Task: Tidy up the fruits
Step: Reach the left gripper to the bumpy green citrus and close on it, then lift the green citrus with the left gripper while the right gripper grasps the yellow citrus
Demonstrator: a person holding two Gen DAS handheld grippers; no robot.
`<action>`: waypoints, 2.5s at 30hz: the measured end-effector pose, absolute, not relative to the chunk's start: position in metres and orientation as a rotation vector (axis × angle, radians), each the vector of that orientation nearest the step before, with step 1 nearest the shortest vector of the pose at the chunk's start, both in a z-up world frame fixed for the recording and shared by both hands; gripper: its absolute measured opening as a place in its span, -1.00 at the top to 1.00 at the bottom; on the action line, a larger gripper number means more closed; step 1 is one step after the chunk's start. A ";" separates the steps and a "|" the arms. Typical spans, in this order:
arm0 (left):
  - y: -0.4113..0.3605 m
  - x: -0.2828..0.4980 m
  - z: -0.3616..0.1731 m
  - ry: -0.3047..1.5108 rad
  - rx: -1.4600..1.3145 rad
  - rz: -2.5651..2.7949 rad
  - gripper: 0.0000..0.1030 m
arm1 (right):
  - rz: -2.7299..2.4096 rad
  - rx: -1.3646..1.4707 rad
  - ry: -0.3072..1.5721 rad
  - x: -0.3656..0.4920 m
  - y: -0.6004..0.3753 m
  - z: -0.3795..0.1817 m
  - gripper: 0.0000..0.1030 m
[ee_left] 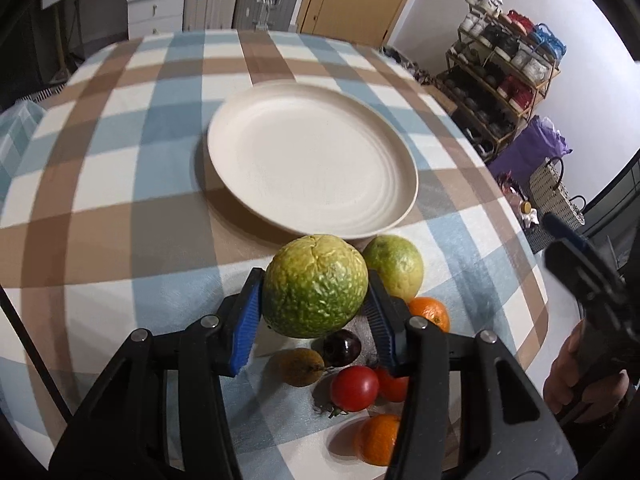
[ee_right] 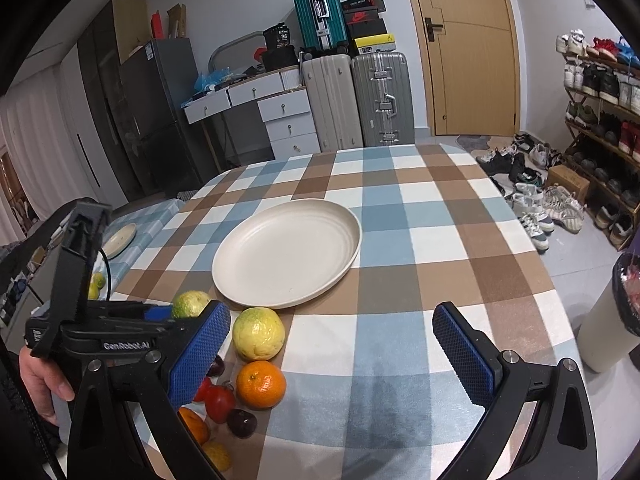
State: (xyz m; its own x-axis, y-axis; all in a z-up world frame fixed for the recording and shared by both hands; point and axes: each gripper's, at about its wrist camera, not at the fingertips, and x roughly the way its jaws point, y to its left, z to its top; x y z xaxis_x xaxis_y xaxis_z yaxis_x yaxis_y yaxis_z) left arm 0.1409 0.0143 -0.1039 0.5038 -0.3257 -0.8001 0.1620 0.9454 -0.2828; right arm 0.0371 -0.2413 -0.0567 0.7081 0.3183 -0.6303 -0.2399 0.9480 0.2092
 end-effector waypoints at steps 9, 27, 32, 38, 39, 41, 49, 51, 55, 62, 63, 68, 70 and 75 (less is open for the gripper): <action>0.026 0.130 -0.080 0.936 -0.188 -0.285 0.11 | 0.388 0.172 0.788 0.046 -0.235 -0.070 -1.00; 0.043 0.099 -0.037 0.827 -0.199 -0.320 0.11 | 0.489 0.124 0.912 0.076 -0.178 -0.106 -1.00; 0.045 0.098 -0.035 0.829 -0.212 -0.339 0.11 | 0.480 0.109 0.940 0.084 -0.171 -0.116 -1.00; 0.046 0.101 -0.038 0.843 -0.215 -0.351 0.11 | 0.473 0.095 0.972 0.096 -0.166 -0.128 -1.00; 0.047 0.100 -0.038 0.842 -0.217 -0.351 0.11 | 0.472 0.103 0.980 0.098 -0.166 -0.129 -1.00; 0.047 0.101 -0.039 0.842 -0.223 -0.349 0.11 | 0.472 0.112 0.981 0.099 -0.166 -0.130 -1.00; 0.050 0.102 -0.041 0.843 -0.227 -0.349 0.11 | 0.494 0.106 0.981 0.097 -0.161 -0.127 -0.83; 0.050 0.103 -0.041 0.845 -0.223 -0.347 0.10 | 0.501 0.105 1.002 0.098 -0.160 -0.130 -0.62; 0.048 0.103 -0.041 0.843 -0.224 -0.346 0.11 | 0.507 0.109 1.028 0.099 -0.160 -0.134 -0.43; 0.047 0.104 -0.043 0.843 -0.224 -0.340 0.11 | 0.521 0.115 1.046 0.097 -0.159 -0.133 0.02; 0.047 0.104 -0.043 0.843 -0.224 -0.340 0.11 | 0.515 0.105 1.045 0.097 -0.158 -0.132 0.02; 0.050 0.103 -0.043 0.842 -0.227 -0.324 0.10 | 0.509 0.097 1.035 0.093 -0.160 -0.128 0.03; 0.050 0.104 -0.044 0.839 -0.224 -0.309 0.10 | 0.515 0.102 1.023 0.091 -0.163 -0.125 0.03; 0.046 0.108 -0.050 0.851 -0.195 -0.284 0.10 | 0.524 0.122 0.989 0.085 -0.171 -0.114 0.03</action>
State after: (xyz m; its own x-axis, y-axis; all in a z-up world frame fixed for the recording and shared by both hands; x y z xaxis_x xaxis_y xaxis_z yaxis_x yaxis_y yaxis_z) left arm 0.1080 0.0458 -0.0497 0.6248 -0.3232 -0.7107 0.1684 0.9446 -0.2816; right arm 0.0849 -0.1708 -0.1143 0.4368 0.4743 -0.7644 -0.3658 0.8699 0.3307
